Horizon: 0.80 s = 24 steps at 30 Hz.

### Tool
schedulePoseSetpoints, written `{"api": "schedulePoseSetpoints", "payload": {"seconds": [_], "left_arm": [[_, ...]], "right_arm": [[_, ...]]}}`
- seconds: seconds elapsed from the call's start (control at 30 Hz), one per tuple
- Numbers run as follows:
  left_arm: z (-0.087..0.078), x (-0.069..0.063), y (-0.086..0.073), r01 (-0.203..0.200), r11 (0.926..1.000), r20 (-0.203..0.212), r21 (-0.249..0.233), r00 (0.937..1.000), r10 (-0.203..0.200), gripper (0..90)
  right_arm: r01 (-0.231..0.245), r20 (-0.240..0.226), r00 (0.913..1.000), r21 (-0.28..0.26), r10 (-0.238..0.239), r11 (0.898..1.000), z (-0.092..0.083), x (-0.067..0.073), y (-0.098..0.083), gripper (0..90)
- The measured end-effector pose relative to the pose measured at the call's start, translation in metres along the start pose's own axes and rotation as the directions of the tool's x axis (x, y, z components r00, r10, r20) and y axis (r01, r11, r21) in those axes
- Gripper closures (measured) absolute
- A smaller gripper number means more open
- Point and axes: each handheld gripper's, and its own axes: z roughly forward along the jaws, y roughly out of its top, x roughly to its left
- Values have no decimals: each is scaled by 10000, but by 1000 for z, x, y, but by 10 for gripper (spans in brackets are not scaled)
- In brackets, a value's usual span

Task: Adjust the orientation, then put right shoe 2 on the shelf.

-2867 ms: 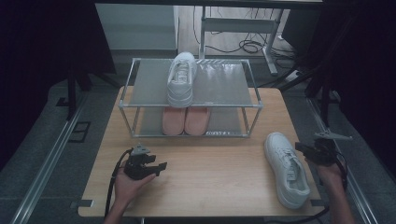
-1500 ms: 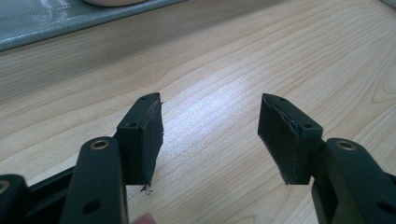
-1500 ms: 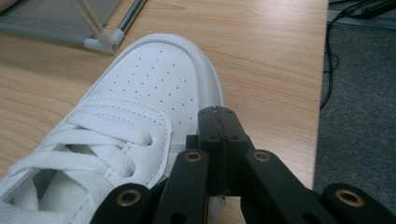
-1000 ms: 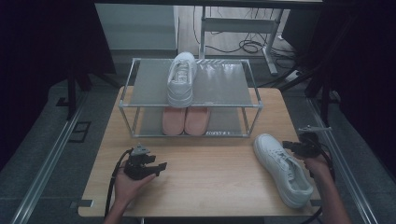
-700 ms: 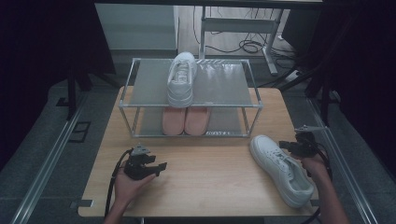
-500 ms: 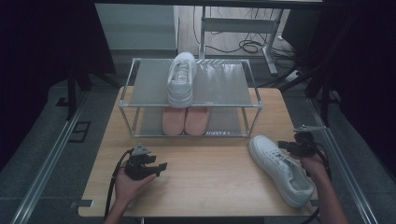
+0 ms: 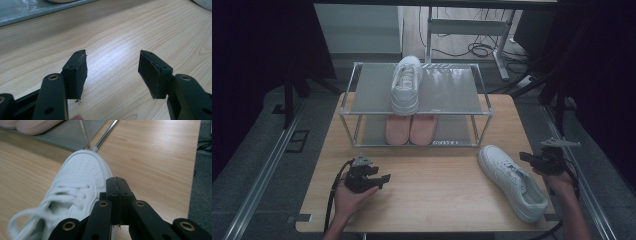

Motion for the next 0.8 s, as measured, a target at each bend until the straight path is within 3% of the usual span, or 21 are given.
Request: {"api": "schedulePoseSetpoints", "payload": {"seconds": [0.17,0.8], "left_arm": [[1,0,0,-52,10000,41,37,10000,52,399],[-1,0,-1,16,10000,19,10,10000,-16,398]], "right_arm": [[365,4,9993,-261,-365,9990,-16,7,-11,899],[650,-28,9978,-1078,-657,9920,-63,31,-41,899]]}}
